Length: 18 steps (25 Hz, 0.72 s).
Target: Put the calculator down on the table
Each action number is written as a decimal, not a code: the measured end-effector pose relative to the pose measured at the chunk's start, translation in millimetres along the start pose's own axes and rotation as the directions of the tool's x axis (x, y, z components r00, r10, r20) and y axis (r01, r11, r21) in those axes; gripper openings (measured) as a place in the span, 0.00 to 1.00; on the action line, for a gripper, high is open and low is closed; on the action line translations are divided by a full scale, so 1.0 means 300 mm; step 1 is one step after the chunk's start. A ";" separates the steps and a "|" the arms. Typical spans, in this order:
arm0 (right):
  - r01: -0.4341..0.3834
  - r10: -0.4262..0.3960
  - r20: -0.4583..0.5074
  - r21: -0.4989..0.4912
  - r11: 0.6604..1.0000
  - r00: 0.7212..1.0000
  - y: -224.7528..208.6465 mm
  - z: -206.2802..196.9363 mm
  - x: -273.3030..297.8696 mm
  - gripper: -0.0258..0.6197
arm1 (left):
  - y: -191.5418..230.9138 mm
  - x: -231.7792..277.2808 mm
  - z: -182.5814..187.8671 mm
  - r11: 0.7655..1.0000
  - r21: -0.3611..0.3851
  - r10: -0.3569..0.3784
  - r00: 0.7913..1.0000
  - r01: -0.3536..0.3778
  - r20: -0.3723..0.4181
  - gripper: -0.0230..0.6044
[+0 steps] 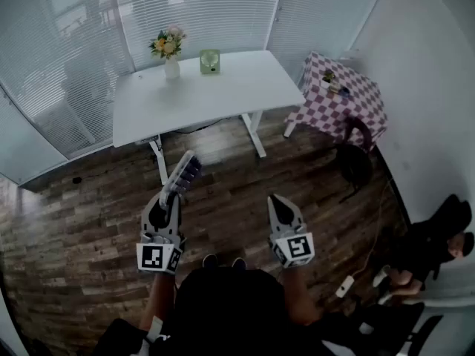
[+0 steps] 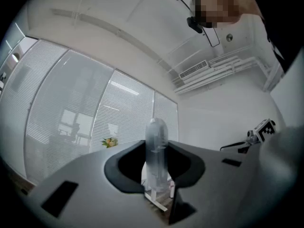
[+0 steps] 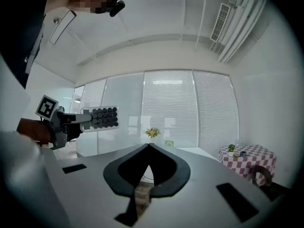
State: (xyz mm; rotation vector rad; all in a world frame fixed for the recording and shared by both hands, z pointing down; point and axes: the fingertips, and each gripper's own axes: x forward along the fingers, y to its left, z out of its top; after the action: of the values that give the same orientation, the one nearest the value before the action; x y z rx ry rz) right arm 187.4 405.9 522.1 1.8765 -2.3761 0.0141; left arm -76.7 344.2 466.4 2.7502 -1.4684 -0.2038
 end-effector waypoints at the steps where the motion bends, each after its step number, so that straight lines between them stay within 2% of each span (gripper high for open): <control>1: -0.002 0.002 0.010 -0.003 1.000 1.000 0.002 0.015 0.005 0.05 | -0.001 0.000 0.003 1.000 0.012 0.002 1.000 -0.002 -0.002 0.20; 11: -0.037 0.036 0.026 0.018 0.999 0.999 0.011 0.014 0.019 0.05 | 0.015 -0.009 0.001 0.999 -0.013 0.029 1.000 -0.029 0.005 0.20; 14: -0.069 0.069 0.031 0.023 0.997 0.997 0.032 0.011 0.040 0.05 | 0.029 -0.012 -0.007 0.999 -0.019 0.031 1.000 -0.031 0.002 0.20; 18: -0.084 0.083 0.047 0.009 0.996 0.995 0.072 0.020 0.068 0.05 | 0.048 -0.020 -0.005 1.000 0.008 0.030 1.000 -0.030 -0.006 0.20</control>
State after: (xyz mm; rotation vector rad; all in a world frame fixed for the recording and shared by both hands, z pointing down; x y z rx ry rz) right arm 161.4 390.8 519.4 1.8004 -2.4891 -0.0096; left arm -91.6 341.0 469.5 2.7307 -1.5111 -0.1897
